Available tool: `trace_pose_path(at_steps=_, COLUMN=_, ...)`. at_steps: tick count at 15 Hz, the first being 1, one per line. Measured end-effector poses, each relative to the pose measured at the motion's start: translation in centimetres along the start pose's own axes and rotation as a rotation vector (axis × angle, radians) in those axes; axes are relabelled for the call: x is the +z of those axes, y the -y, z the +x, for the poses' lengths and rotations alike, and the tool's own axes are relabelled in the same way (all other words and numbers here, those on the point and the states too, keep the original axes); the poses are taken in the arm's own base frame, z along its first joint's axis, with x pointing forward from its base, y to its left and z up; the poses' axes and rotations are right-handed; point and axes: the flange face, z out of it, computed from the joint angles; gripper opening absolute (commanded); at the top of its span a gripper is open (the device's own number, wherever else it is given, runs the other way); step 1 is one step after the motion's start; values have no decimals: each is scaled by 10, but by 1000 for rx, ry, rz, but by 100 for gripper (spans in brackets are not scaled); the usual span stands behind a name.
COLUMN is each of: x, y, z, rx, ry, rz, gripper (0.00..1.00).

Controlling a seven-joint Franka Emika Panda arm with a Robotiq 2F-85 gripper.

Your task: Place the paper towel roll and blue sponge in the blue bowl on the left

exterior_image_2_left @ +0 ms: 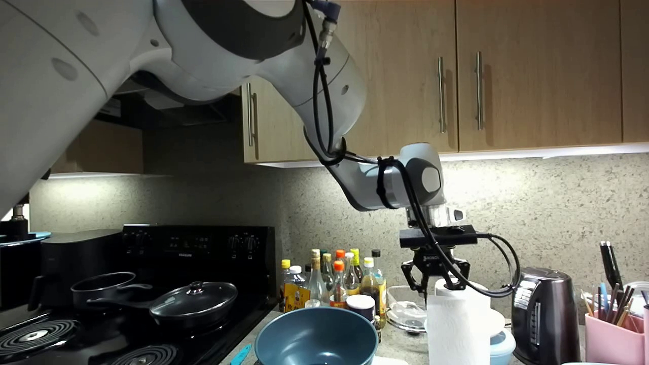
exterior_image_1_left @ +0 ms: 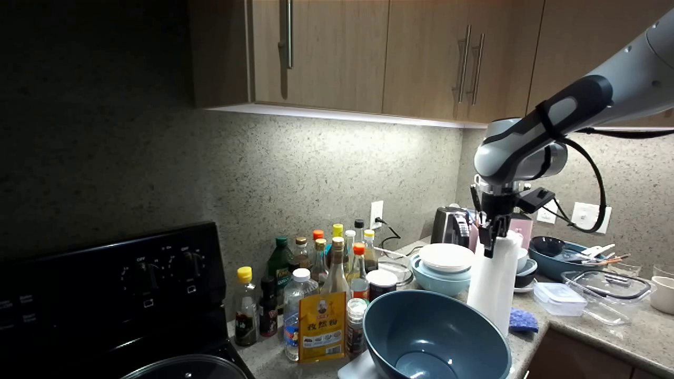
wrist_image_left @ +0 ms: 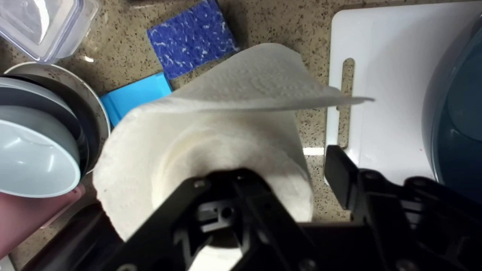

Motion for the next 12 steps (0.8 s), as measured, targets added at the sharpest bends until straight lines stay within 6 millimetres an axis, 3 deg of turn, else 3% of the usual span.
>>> trace_pose_path(at_steps=3, x=-3, y=-3, z=1, rx=4, ry=-15, rz=-8, gripper=2)
trace_pose_path(at_steps=12, x=-15, y=-8, z=4, rx=-2, ry=-69, rz=-48, gripper=3)
